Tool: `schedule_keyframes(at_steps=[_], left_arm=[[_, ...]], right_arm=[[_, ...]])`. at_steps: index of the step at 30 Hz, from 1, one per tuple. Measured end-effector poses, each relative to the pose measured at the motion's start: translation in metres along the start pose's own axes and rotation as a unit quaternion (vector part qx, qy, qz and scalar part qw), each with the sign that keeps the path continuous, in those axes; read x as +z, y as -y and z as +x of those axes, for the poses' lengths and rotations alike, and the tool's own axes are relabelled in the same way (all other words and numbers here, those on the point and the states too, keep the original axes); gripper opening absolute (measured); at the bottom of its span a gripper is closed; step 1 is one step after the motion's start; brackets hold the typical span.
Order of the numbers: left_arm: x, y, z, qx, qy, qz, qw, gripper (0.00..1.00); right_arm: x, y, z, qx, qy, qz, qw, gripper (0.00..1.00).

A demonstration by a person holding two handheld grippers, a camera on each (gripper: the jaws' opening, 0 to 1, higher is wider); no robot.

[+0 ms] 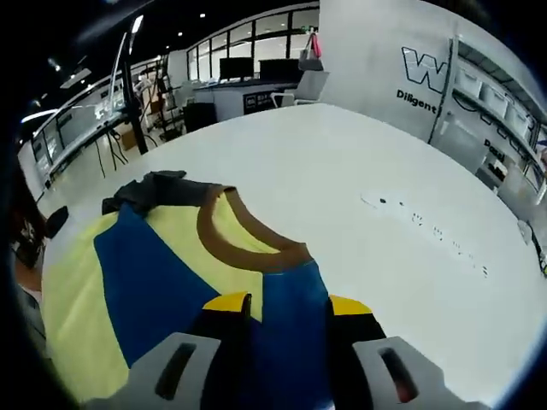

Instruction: Fold the garment on the visible template until the final outline fits inside the template.

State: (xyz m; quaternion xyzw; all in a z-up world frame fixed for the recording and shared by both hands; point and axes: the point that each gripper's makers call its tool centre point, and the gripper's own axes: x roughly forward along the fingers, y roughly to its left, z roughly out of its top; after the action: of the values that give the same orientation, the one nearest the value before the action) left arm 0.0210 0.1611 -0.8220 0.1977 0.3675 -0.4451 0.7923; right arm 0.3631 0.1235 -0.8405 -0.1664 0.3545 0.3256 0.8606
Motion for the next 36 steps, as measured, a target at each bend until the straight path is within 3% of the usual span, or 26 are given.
schedule_keyframes(at_steps=[2,6,7,8,9,12,20,23,28,36], left_arm=[[-0.002,-0.004,0.0,0.012,-0.006,-0.002,0.9999,0.26],[-0.009,-0.002,0.003,0.001,-0.021,0.006,0.9998,0.24],[-0.01,-0.002,0.003,0.0,-0.023,0.007,0.9997,0.23],[-0.014,0.0,0.004,-0.006,-0.03,0.012,0.9995,0.22],[-0.015,-0.001,0.005,-0.006,-0.032,0.008,0.9994,0.22],[-0.019,0.001,0.008,-0.01,-0.039,0.006,0.9992,0.25],[-0.026,0.004,0.013,-0.017,-0.051,0.004,0.9985,0.22],[-0.029,0.006,0.014,-0.021,-0.055,0.002,0.9983,0.22],[-0.031,0.006,0.015,-0.023,-0.056,-0.006,0.9982,0.21],[-0.03,-0.002,0.017,-0.011,-0.05,-0.003,0.9987,0.08]], right_arm=[[-0.005,0.003,0.001,0.003,-0.006,0.007,0.9999,0.3],[-0.009,0.005,0.004,0.004,-0.014,0.018,0.9997,0.28],[-0.009,0.004,0.004,0.006,-0.017,0.012,0.9998,0.28],[-0.011,0.005,0.005,0.002,-0.03,-0.036,0.9989,0.29],[-0.012,0.004,0.005,0.003,-0.033,-0.043,0.9985,0.29],[-0.01,0.002,0.006,0.008,-0.03,-0.019,0.9993,0.27],[-0.011,-0.003,0.008,0.014,-0.039,-0.019,0.999,0.22],[-0.013,-0.003,0.008,0.022,-0.044,0.008,0.9988,0.21],[-0.012,-0.004,0.008,0.024,-0.051,-0.005,0.9984,0.2],[-0.012,-0.008,0.009,0.031,-0.051,-0.019,0.9981,0.1]])
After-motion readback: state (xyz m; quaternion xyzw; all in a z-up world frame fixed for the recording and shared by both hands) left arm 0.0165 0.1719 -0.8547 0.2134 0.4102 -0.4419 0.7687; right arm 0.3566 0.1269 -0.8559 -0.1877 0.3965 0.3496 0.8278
